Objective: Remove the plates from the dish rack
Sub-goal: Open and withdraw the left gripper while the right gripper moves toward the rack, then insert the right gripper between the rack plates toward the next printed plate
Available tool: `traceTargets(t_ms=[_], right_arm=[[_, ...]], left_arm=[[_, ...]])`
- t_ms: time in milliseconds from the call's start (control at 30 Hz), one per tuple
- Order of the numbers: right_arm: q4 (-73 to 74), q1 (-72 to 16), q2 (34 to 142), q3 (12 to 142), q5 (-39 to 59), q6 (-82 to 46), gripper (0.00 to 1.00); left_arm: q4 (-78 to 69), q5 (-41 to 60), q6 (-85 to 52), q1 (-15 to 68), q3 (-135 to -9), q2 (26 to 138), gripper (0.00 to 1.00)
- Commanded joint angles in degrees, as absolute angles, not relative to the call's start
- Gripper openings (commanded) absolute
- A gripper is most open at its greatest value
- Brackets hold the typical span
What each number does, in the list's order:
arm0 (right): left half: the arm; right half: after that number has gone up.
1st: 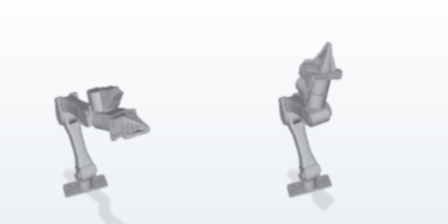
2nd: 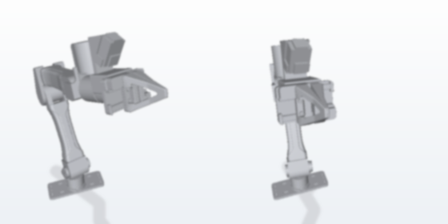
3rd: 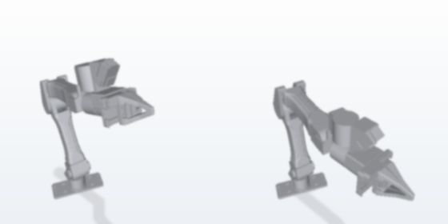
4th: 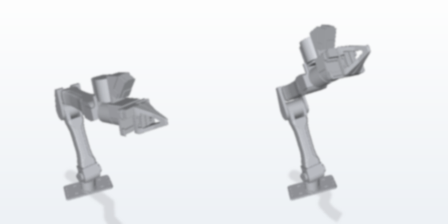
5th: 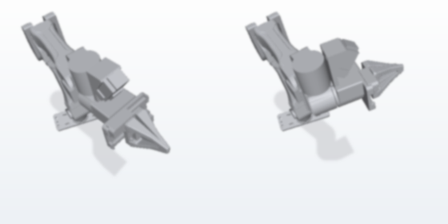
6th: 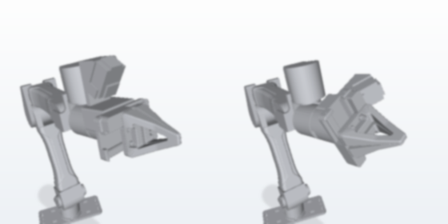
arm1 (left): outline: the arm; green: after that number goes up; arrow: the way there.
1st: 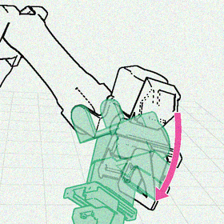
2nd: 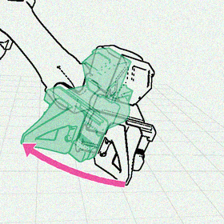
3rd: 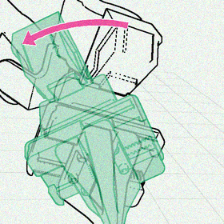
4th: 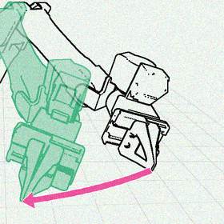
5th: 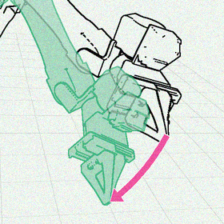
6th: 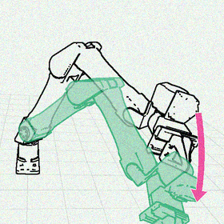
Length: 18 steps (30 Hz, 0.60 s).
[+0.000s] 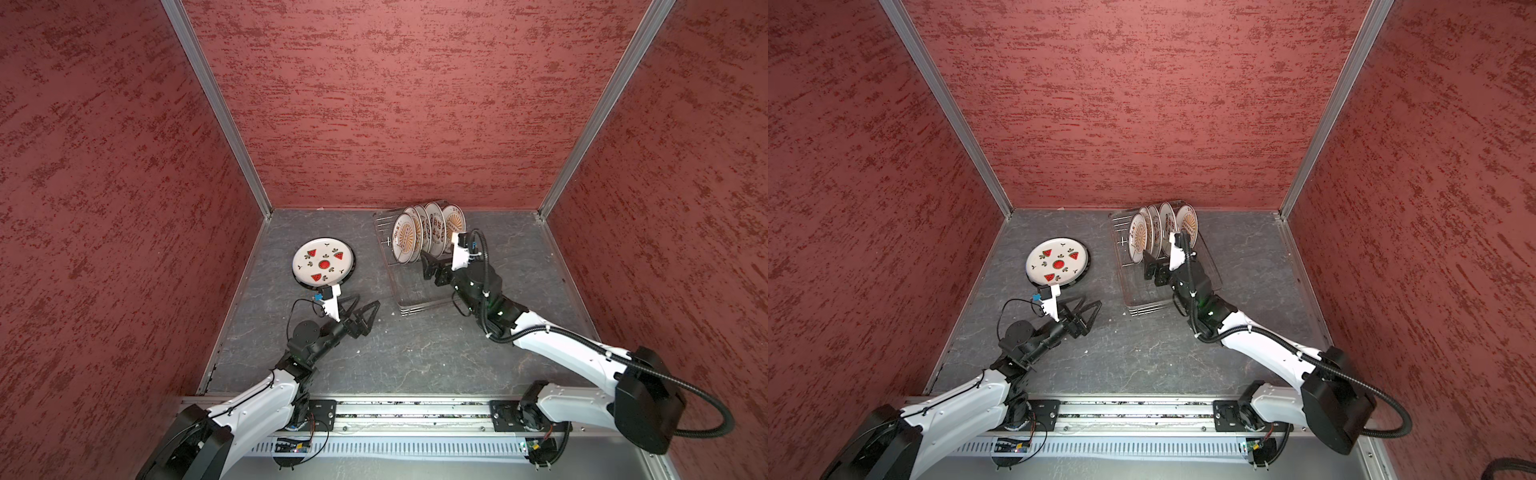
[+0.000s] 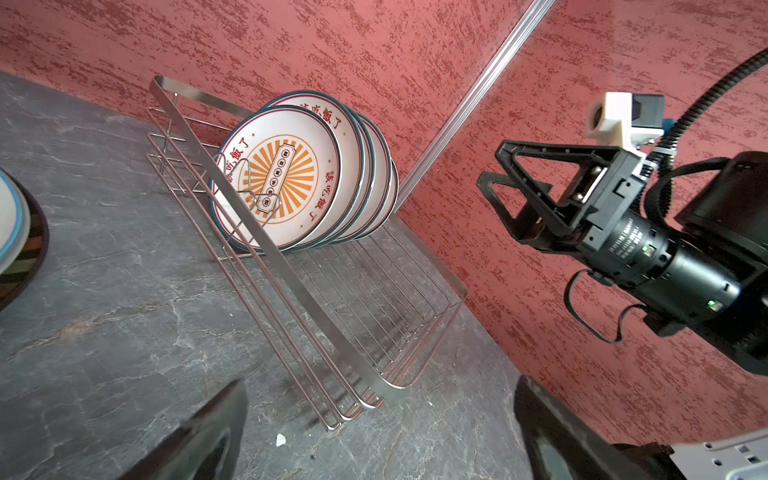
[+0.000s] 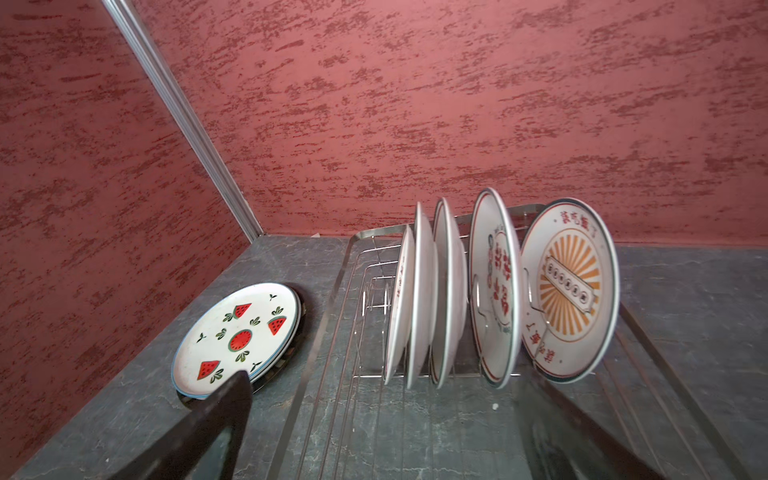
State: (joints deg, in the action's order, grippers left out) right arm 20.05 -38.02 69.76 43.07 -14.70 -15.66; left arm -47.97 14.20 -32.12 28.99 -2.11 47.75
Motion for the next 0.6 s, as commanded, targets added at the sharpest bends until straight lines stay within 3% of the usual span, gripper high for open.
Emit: traceTargets(t_ms=[0,167,367,567], right_arm=[[15.94,-34.32,69.05,43.82,-8.26,-17.05,0.99],[12.87,-31.79,72.15,48.16,-5.34,-16.08,0.94],[9.80,-30.31,79.04,55.07,-4.53,-15.63,0.89],[5.15,-29.80,87.85,63.47,-5.97,-15.99,0.63]], left_arm=[[-44.10,16.39,-30.52,30.13,-3.91,44.48,0.99],[-40.68,13.83,-29.97,30.24,-2.14,38.23,0.99],[-37.88,17.42,-27.38,30.27,-1.66,31.65,0.99],[-37.38,17.98,-27.64,30.39,-2.08,31.94,1.00]])
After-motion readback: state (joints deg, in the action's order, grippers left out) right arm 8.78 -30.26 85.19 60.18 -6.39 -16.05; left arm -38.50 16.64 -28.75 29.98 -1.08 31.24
